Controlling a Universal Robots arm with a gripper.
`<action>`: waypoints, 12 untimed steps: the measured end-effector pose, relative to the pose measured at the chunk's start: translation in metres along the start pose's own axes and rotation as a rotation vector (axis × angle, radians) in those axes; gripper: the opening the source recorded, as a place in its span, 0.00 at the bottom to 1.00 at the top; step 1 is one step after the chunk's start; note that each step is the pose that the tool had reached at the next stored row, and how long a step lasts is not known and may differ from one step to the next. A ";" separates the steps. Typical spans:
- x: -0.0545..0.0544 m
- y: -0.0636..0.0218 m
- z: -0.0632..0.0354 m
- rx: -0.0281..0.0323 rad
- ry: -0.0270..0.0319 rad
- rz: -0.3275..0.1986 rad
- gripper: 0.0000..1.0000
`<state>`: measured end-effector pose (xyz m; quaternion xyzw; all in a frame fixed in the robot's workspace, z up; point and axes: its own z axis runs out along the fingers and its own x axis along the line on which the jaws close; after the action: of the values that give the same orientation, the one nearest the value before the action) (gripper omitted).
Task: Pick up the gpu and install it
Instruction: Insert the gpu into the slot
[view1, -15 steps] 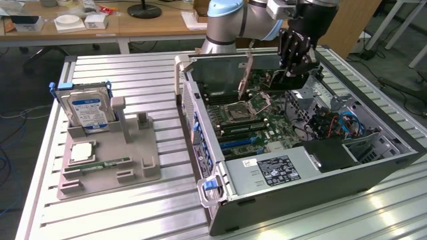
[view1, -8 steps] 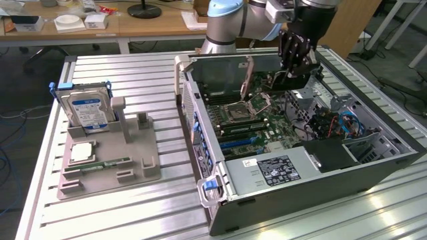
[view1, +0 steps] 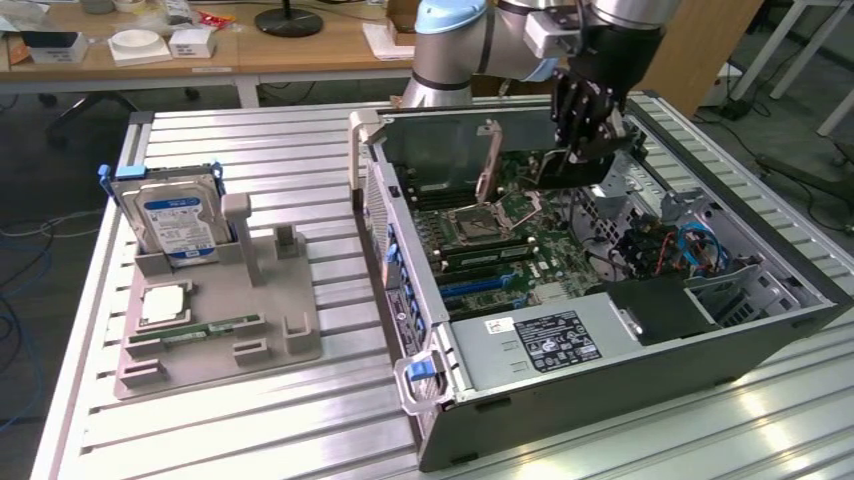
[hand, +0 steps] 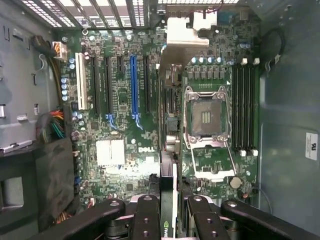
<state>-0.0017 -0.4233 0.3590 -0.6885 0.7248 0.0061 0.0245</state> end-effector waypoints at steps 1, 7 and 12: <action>0.001 0.0000 0.0014 -0.0017 0.0002 0.000 0.26; 0.015 -0.0004 0.0105 -0.0100 0.0007 -0.001 0.26; 0.020 0.0061 0.0216 -0.0110 0.0005 -0.007 0.26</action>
<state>-0.0082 -0.4423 0.3364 -0.6910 0.7225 0.0098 0.0205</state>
